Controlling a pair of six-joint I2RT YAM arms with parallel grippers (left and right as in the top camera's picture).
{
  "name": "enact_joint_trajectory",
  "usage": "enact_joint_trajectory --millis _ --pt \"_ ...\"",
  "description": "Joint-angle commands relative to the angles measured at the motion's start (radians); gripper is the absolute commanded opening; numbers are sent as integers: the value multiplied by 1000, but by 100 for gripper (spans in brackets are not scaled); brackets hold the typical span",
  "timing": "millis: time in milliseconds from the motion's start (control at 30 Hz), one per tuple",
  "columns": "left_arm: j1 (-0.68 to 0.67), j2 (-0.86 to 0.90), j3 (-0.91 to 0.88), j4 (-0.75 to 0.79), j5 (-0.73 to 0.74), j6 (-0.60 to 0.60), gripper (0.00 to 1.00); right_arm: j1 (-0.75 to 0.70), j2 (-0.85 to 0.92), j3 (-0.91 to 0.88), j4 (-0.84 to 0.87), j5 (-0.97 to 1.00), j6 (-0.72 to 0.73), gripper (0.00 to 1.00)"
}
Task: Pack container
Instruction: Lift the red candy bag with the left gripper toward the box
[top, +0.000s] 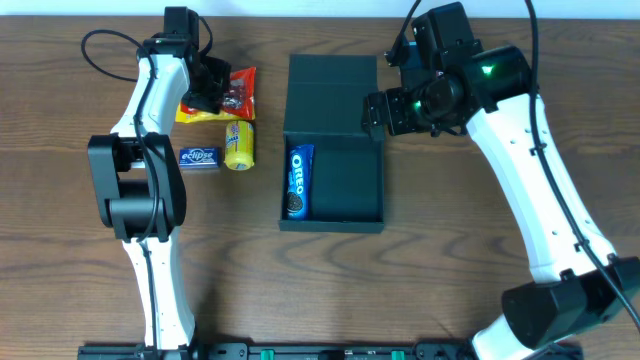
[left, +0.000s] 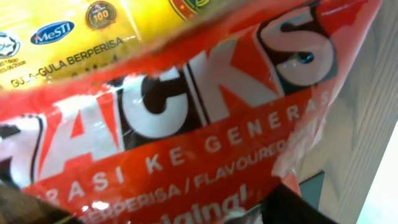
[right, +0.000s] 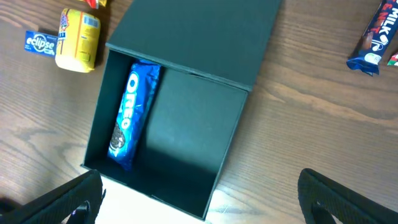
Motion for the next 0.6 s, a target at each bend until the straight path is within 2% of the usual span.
enact_joint_trajectory --millis 0,233,467,567 --pt "5 25 20 -7 -5 23 50 -8 -6 5 -3 -5 11 99" --pt "16 23 73 -51 -10 109 31 -13 -6 5 -1 -5 11 99" --pt "1 20 306 -237 -139 283 24 -108 -6 5 2 -5 19 99" --pt "-27 20 395 -309 -142 365 21 -179 -6 5 2 -10 27 99"
